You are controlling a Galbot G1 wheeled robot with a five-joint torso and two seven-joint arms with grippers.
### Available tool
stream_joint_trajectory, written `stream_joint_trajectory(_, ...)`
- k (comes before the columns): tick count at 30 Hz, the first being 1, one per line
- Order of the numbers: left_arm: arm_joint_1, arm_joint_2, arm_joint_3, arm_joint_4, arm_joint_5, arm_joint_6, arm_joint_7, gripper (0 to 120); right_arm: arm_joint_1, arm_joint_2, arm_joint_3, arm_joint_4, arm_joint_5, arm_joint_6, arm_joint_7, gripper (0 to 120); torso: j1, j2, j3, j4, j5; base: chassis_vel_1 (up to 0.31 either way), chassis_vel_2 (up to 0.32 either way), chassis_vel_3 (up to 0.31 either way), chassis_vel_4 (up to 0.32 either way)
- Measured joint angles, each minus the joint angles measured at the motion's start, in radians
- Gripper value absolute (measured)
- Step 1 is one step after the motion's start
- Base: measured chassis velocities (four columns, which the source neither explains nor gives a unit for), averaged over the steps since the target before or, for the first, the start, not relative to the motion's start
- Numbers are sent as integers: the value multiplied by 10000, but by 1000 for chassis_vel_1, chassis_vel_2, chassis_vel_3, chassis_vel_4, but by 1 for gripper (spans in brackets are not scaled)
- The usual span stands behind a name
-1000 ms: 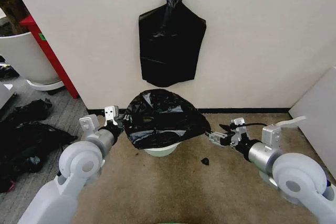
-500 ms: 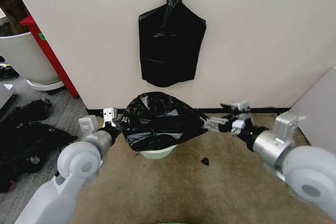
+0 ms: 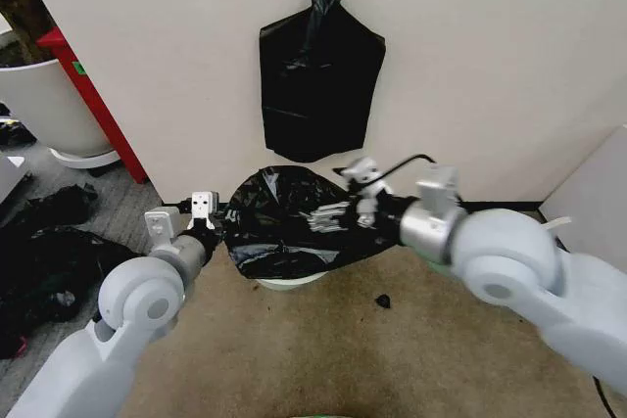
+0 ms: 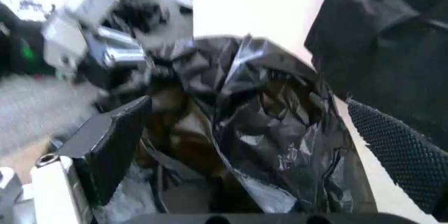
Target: Place the garbage bag over the trash bin.
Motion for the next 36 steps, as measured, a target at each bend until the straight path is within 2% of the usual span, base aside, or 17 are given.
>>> stream_joint_trajectory(3, 15, 18, 3, 0, 129, 0, 67, 3, 318, 87, -327, -93, 20, -132, 177, 100, 0, 0, 0, 0, 0, 0, 0, 0, 0)
stream_joint_trajectory(6, 32, 20, 6, -2, 242, 18, 138, 3, 821, 221, -1102, -411, 76, -192, 452, 100, 0, 0, 0, 0, 0, 0, 0, 0, 0)
stream_joint_trajectory(9, 32, 13, 5, -2, 263, 26, 152, 3, 923, 269, -1408, -576, 76, -193, 558, 95, 0, 0, 0, 0, 0, 0, 0, 0, 0)
stream_joint_trajectory(15, 0, -17, 2, -2, 345, 46, 278, 3, 922, 326, -1830, -861, 4, -188, 805, 69, 0, 0, -1, -1, 1, 0, 0, 0, 0)
stream_joint_trajectory(17, 0, -19, 2, -2, 353, 47, 288, 3, 916, 326, -1836, -875, 0, -186, 828, 68, 0, 0, -1, -1, 1, 0, 0, 0, 0)
stream_joint_trajectory(22, 37, -24, -1, -24, 424, 59, 425, 3, 873, 358, -1831, -1033, -189, -168, 943, 43, 0, 0, -1, -1, 1, 0, 0, 0, 0)
stream_joint_trajectory(23, 37, -24, -1, -24, 424, 59, 425, 3, 873, 358, -1831, -1033, -189, -168, 943, 43, 0, 0, -1, -1, 1, 0, 0, 0, 0)
stream_joint_trajectory(27, 63, -45, -20, -32, 439, 60, 450, 3, 829, 345, -1784, -1183, -305, -158, 939, 26, 0, 0, -1, -1, 2, 0, 0, 0, 0)
stream_joint_trajectory(29, 70, -51, -23, -34, 444, 61, 452, 3, 815, 342, -1767, -1209, -319, -156, 938, 23, 0, 0, -1, -1, 2, 0, 0, 0, 0)
stream_joint_trajectory(33, 181, -71, -41, -41, 575, 60, 587, 3, 779, 366, -1665, -1182, -281, -119, 1073, 4, 0, 0, -1, -1, 3, 0, 0, 0, 0)
stream_joint_trajectory(36, 252, -73, -43, -41, 669, 61, 657, 3, 779, 389, -1575, -1087, -116, -80, 1225, 0, 0, 0, -1, -1, 3, 0, 0, 0, 0)
